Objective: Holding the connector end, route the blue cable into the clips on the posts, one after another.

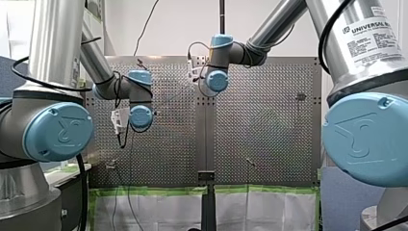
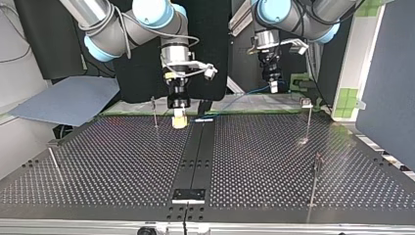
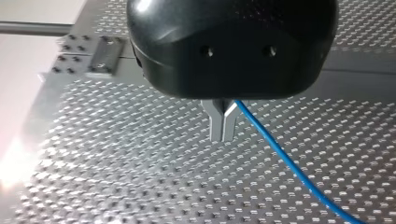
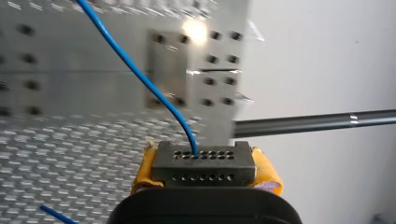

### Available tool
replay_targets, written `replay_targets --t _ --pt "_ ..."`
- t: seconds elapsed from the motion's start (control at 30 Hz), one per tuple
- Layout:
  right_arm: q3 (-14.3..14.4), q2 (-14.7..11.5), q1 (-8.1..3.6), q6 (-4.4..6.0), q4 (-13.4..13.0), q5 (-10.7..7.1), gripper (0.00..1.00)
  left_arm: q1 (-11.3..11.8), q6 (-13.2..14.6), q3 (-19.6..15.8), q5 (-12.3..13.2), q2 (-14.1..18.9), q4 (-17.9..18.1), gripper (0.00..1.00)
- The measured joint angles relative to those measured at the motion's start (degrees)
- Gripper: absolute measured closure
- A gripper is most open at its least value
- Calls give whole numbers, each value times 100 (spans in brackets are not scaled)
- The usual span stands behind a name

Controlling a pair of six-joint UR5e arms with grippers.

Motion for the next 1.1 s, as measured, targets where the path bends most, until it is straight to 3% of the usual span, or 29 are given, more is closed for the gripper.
replay_targets --t 0.1,0.23,0.37,0.63,0.9,1.1 --pt "-172 -157 -15 -42 172 -27 100 27 -27 122 -22 168 -169 100" --pt "-424 -402 -55 84 421 -192 100 59 -52 315 -17 389 -387 100" --pt "-644 -553 -71 102 643 -269 100 95 -106 529 18 614 -612 100" --pt "-878 -190 -57 -60 1131 -285 100 188 -134 699 -44 1090 -1089 100" --pt "-904 157 -74 -72 1604 -395 100 286 -142 706 -42 1547 -1505 100" --pt "-998 286 -37 -93 1948 -508 100 332 -134 707 -15 1855 -1573 100"
